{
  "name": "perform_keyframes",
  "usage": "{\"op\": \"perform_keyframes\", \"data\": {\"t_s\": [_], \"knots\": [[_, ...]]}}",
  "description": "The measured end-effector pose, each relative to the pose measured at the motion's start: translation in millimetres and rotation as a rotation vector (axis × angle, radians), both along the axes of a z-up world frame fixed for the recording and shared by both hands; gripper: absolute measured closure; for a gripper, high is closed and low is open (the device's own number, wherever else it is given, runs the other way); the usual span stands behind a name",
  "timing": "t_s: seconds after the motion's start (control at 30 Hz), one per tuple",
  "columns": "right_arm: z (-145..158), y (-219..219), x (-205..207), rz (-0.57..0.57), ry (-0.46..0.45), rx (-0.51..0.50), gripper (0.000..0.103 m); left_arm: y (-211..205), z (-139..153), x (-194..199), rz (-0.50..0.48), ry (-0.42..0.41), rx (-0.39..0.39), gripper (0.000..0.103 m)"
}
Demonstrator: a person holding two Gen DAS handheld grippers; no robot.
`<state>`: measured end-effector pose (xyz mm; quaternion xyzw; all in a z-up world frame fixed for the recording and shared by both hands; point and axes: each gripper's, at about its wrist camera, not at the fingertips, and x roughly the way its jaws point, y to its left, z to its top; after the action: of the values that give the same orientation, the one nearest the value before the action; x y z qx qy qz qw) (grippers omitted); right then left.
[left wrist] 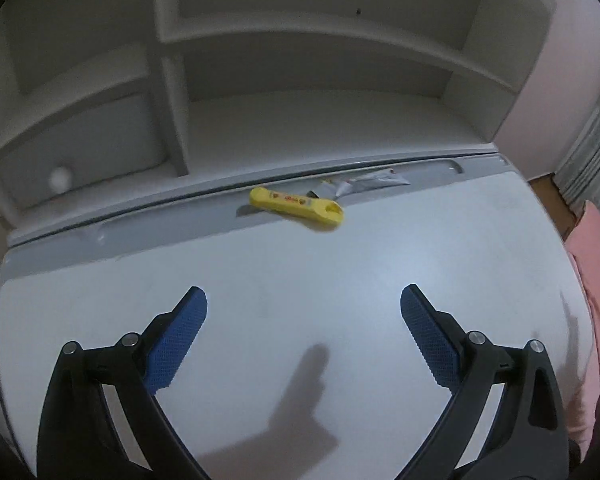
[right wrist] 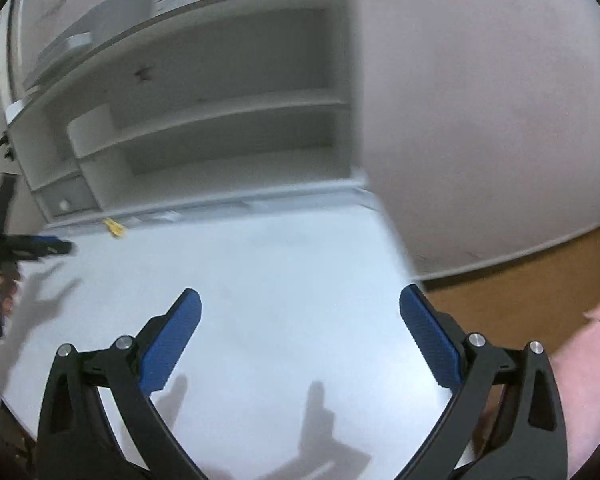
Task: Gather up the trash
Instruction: 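Return both tools to the desk above the yellow item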
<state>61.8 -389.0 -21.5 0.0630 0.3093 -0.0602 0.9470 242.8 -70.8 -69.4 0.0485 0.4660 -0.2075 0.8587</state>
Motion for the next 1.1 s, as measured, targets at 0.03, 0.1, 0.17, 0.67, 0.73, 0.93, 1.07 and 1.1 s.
{"op": "perform_keyframes", "data": {"t_s": [0.03, 0.1, 0.17, 0.67, 0.73, 0.93, 1.07, 1.1], "knots": [[0.4, 9.6, 10.7, 0.019, -0.004, 0.01, 0.007, -3.1, -4.9, 13.3, -0.007, 0.008, 0.0, 0.008], [-0.4, 33.6, 31.7, 0.061, 0.001, 0.018, 0.007, -12.1, -13.3, 34.1, -0.013, 0.021, 0.005, 0.008], [-4.7, 48.6, 47.7, 0.091, 0.028, 0.009, 0.007, -19.4, -16.5, 47.1, -0.025, 0.023, 0.004, 0.008], [-31.0, 61.8, 97.7, 0.133, 0.086, 0.032, 0.007, -5.5, -32.9, 82.2, 0.005, 0.004, 0.049, 0.008], [-35.9, 63.3, 100.6, 0.139, 0.093, 0.028, 0.007, 11.1, -29.5, 78.7, 0.05, -0.004, 0.051, 0.008], [-46.7, 62.3, 104.5, 0.149, 0.117, 0.045, 0.007, 14.1, -28.0, 71.8, 0.051, 0.003, 0.055, 0.008], [-48.9, 58.6, 103.2, 0.139, 0.112, 0.059, 0.007, -3.6, -29.4, 77.5, 0.031, 0.004, 0.056, 0.008], [-49.4, 58.2, 102.7, 0.137, 0.112, 0.061, 0.007, -3.7, -29.8, 79.6, 0.027, 0.006, 0.056, 0.008]]}}
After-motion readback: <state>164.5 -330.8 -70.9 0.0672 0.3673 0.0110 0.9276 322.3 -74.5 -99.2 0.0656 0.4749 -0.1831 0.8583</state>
